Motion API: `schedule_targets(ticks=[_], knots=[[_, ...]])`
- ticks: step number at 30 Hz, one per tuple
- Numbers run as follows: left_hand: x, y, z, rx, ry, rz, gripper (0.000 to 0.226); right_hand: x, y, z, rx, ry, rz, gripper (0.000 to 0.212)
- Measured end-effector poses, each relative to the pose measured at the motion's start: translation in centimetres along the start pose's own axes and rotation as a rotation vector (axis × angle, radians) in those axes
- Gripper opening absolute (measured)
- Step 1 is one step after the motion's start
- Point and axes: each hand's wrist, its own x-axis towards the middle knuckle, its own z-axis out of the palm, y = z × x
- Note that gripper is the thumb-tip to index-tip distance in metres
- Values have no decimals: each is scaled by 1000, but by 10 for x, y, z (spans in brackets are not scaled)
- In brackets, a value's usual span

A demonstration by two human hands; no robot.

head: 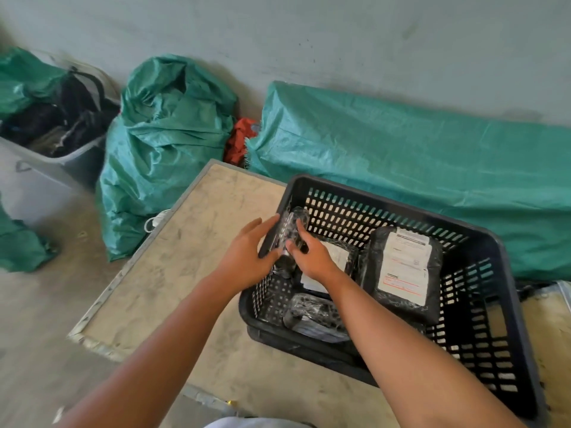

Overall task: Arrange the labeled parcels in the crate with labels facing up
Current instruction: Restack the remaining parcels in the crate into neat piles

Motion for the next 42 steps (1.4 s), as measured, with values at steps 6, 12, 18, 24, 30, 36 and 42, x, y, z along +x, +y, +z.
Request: schedule_targets(ticks=[6, 12, 18, 24, 30, 36, 42], knots=[[-6, -17, 6, -129, -79, -79, 70, -8, 0, 11, 7, 124, -27, 98], [-6, -21, 6, -217, -101, -89, 71, -11, -1, 6, 104, 194, -22, 74], [-2, -28, 9, -264, -103, -85, 71, -40, -14, -32, 245, 182, 61, 57], [8, -10, 1, -258, 15, -18, 57, -90, -42, -96, 155, 110, -14, 56], [35, 42, -14, -392, -102, 224, 31, -124, -73, -167, 244, 11, -88, 56], [62, 69, -14, -677, -420, 334, 29, -119, -81, -202, 429, -87, -160, 58], [81, 75, 4, -894, -461, 168, 35, -107, -62, -207, 542, 201, -135, 32]])
